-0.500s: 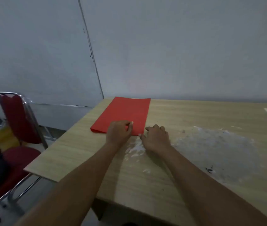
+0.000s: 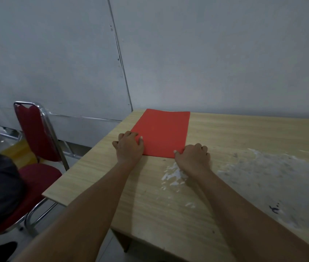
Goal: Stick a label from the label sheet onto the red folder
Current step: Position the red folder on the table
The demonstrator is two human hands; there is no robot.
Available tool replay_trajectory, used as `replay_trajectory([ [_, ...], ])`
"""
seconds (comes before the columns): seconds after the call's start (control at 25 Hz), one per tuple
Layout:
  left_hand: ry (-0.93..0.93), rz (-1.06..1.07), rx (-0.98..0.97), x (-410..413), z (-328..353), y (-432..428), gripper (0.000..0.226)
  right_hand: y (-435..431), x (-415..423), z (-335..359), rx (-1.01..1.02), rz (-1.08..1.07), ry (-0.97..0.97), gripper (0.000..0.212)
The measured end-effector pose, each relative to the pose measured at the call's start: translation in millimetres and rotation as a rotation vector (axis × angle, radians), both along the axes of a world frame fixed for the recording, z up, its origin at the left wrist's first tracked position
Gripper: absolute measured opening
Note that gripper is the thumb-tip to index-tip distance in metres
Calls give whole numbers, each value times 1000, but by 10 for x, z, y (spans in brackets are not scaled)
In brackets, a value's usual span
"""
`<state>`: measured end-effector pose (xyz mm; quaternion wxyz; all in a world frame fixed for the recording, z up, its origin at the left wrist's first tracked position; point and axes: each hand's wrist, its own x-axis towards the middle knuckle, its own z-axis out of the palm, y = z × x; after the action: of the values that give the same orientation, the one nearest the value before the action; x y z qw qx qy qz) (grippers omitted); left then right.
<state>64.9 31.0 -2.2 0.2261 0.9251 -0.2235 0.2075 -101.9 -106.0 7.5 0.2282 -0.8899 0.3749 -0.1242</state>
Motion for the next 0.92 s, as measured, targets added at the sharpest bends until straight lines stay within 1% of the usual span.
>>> replay_trajectory([
  [0.12, 126, -1, -86, 43, -33, -25, 40, -5, 73, 16, 95, -36, -37, 46],
  [0.2, 129, 19, -111, 64, -26, -40, 42, -10, 153, 11, 170, -56, -74, 44],
  [0.28, 62, 77, -41, 95, 0, -32, 46, -18, 209, 6, 209, -82, -88, 41],
  [0.32, 60, 109, -6, 119, 19, -15, 49, -19, 222, 6, 217, -99, -86, 40],
  [0.48, 218, 196, 49, 188, 43, 44, 58, 18, 249, 36, 192, -133, -47, 41],
  [0.64, 250, 180, 47, 210, 16, 35, 53, 36, 300, 27, 222, -151, -71, 41],
  [0.72, 247, 195, 61, 199, 41, 37, 51, -7, 304, -3, 269, -167, -145, 37],
  [0.84, 247, 195, 73, 175, 69, 51, 49, -84, 235, 25, 379, -189, -301, 23],
  [0.92, 262, 187, 54, 170, 45, 51, 47, -119, 177, 52, 408, -201, -358, 21],
])
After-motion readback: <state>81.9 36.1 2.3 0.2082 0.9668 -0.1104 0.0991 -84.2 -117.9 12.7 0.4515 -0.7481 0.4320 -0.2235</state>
